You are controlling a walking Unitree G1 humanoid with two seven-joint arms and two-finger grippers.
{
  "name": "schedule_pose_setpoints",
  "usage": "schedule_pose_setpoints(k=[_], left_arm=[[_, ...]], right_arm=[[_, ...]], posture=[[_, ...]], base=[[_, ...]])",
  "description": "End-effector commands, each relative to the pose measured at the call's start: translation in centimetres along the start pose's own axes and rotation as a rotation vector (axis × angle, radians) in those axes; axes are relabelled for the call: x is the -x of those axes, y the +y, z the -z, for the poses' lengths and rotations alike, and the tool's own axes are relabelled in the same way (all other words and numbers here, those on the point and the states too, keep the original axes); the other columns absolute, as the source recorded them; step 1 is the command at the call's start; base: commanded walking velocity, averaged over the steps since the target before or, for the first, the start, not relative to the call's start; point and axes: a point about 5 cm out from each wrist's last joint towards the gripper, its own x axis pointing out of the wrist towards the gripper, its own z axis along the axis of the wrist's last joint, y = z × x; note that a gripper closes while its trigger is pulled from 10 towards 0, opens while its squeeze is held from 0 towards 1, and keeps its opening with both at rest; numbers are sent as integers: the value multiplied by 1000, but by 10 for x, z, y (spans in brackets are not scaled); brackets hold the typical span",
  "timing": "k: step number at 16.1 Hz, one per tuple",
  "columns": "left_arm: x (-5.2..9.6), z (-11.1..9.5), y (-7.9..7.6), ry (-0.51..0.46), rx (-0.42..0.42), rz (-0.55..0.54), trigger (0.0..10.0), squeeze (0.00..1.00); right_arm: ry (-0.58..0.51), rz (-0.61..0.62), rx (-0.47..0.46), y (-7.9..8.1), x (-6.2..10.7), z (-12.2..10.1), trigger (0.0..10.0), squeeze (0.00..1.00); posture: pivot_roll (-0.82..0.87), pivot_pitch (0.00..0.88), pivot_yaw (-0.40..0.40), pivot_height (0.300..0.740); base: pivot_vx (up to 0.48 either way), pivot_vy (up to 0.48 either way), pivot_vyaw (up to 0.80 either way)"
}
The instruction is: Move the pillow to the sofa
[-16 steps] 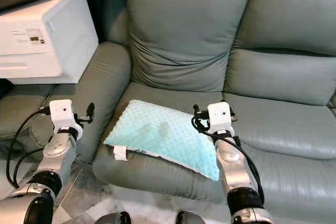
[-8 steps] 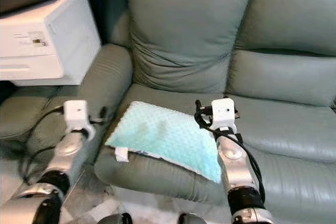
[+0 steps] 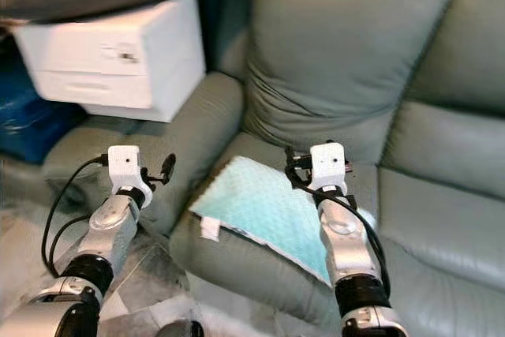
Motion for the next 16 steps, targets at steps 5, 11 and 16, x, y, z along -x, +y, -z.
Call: schedule_pose_setpoints(k=[5,11,16], left_arm=[[0,-8,-3,-18,7,26,10000,0],[4,-8,-3,-6,6,29,10000,0],[12,1,-1,18,2,3,10000,0]], right_arm=[[-24,-38,-10,5,-4,-6,10000,0],[-23,-44,-27,3,-1,-5,10000,0],[-28,-100,-19,13,0,-5,10000,0]], posture=[[-122,64,78,740],[-120,82,81,740],[-114,92,80,740]], base=[[0,0,800],[0,0,800],[0,0,800]])
